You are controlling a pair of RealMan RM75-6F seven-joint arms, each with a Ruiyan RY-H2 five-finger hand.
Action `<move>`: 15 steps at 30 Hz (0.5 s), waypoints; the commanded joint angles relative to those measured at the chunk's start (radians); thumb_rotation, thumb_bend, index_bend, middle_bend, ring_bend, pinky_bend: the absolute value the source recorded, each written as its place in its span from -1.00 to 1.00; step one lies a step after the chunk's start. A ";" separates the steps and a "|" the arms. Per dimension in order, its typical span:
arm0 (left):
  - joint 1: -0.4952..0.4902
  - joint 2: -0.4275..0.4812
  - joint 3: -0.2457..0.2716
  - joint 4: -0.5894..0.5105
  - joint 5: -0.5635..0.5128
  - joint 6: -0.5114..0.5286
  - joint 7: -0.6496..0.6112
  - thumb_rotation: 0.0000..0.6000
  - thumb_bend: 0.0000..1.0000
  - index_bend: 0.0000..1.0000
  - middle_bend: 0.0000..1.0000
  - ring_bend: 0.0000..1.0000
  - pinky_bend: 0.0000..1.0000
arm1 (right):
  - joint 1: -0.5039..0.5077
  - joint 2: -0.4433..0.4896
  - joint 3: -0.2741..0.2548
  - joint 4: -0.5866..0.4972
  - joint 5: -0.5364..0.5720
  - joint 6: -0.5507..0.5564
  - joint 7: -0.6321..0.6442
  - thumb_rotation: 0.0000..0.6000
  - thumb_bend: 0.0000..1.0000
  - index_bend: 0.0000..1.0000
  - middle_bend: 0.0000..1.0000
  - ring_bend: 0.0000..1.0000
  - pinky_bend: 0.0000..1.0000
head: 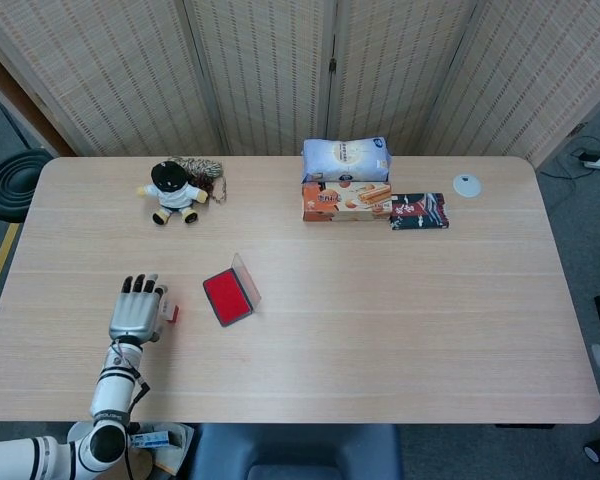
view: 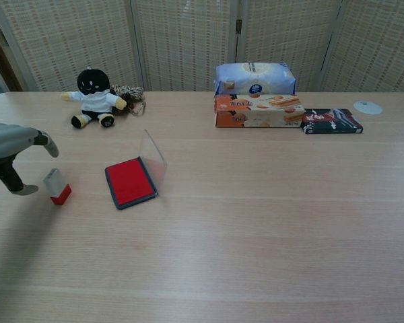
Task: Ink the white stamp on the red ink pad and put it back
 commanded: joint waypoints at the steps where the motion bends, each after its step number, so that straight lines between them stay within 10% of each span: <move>1: -0.014 -0.014 0.005 0.007 -0.017 0.007 0.013 1.00 -0.41 -0.60 -1.00 -1.00 -1.00 | -0.005 0.002 -0.005 0.017 -0.010 0.014 0.027 1.00 -0.27 -0.96 -1.00 -1.00 -1.00; 15: -0.060 -0.039 0.012 0.084 -0.076 -0.040 0.005 1.00 -0.41 -0.48 -1.00 -1.00 -1.00 | -0.003 0.004 -0.015 0.020 -0.023 0.027 0.040 1.00 -0.27 -0.96 -1.00 -1.00 -1.00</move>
